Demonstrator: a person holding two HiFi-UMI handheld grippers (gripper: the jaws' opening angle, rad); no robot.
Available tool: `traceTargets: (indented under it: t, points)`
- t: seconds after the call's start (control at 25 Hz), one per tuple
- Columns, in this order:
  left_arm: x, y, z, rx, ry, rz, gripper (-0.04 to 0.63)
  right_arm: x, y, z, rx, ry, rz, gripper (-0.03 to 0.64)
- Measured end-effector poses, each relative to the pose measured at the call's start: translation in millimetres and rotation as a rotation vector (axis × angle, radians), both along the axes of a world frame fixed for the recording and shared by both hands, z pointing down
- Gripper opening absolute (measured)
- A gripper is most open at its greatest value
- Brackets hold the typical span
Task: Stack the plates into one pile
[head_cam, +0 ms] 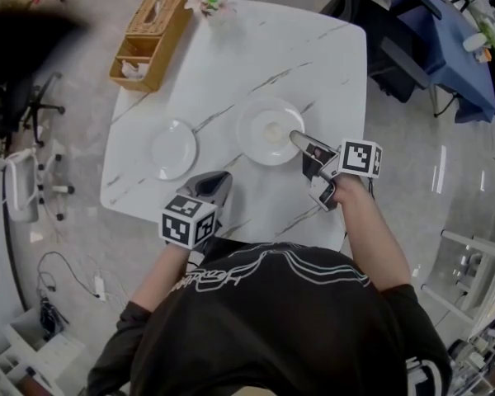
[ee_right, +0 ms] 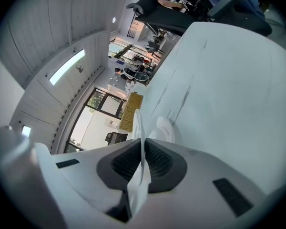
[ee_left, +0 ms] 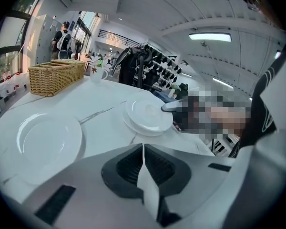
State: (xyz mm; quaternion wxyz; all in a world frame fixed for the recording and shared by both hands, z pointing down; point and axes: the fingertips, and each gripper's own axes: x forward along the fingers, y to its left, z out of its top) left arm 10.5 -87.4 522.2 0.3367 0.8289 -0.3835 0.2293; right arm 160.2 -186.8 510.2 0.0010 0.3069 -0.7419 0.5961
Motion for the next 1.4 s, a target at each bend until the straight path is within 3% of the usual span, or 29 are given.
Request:
traceTargets:
  t: [0.36, 0.48, 0.6, 0.68, 0.96, 1.2, 1.4]
  points:
    - [4.7, -5.5, -1.1, 0.007, -0.044, -0.002, 0.032, -4.4, -6.9, 1.6, 0.01, -0.047, -0.008, 0.05]
    - [4.0, -0.5, -4.0, 0.009, -0.052, -0.002, 0.032, -9.2, -2.0, -2.2, 0.032, -0.034, -0.059, 0.164]
    - [-2.3, 6.1, 1.6, -0.004, -0.065, -0.009, 0.032, -15.7, 3.2, -5.3, 0.073, -0.001, -0.134, 0.224]
    - [-7.0, 10.7, 5.1, -0.014, -0.071, -0.017, 0.032, -20.2, 8.5, -6.4, 0.124, 0.071, -0.212, 0.254]
    - [-8.7, 8.3, 4.7, -0.011, -0.06, -0.034, 0.032, -24.3, 29.4, 6.1, 0.333, 0.46, -0.582, 0.296]
    - [-7.5, 2.8, 5.9, -0.007, -0.052, -0.032, 0.032, -23.1, 40.2, 15.0, 0.415, 0.641, -0.795, 0.313]
    - [-5.0, -0.9, 5.6, -0.004, -0.042, -0.028, 0.032, -18.5, 40.8, 22.3, 0.454, 0.778, -0.9, 0.319]
